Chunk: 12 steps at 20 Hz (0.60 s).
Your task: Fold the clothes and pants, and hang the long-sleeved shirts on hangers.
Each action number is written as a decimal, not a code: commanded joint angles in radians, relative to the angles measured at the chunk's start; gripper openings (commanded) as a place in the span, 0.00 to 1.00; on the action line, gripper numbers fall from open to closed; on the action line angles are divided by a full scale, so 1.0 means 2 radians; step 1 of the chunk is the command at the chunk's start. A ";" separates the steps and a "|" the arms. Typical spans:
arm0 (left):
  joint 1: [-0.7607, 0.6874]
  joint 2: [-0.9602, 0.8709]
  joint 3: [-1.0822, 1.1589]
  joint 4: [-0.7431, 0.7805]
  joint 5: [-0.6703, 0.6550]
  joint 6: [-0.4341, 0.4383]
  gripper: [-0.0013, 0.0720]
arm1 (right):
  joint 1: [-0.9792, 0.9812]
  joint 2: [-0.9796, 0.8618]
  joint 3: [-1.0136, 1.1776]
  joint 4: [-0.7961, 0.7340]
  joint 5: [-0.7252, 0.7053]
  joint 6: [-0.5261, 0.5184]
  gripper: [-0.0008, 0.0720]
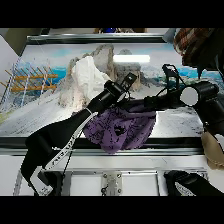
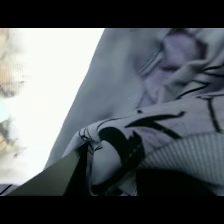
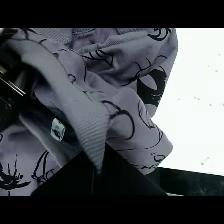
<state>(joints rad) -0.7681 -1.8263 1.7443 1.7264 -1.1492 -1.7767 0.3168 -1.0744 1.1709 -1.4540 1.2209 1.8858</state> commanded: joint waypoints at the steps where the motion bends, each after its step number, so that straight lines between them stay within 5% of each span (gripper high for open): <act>1: 0.021 0.002 -0.001 0.017 -0.052 -0.001 0.05 | 0.000 0.001 0.001 -0.003 0.000 -0.001 0.04; 6: 0.042 0.089 0.080 0.010 -0.095 0.045 0.04 | -0.038 -0.003 0.067 -0.039 0.049 -0.047 0.04; 12: 0.019 0.260 0.188 -0.104 -0.017 0.049 0.04 | -0.043 -0.025 0.387 -0.039 0.143 -0.074 0.04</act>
<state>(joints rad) -0.6979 -1.4563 2.0735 1.6070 -1.2591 -1.6924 0.2260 -1.1091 1.6810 -1.5246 1.4139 1.7603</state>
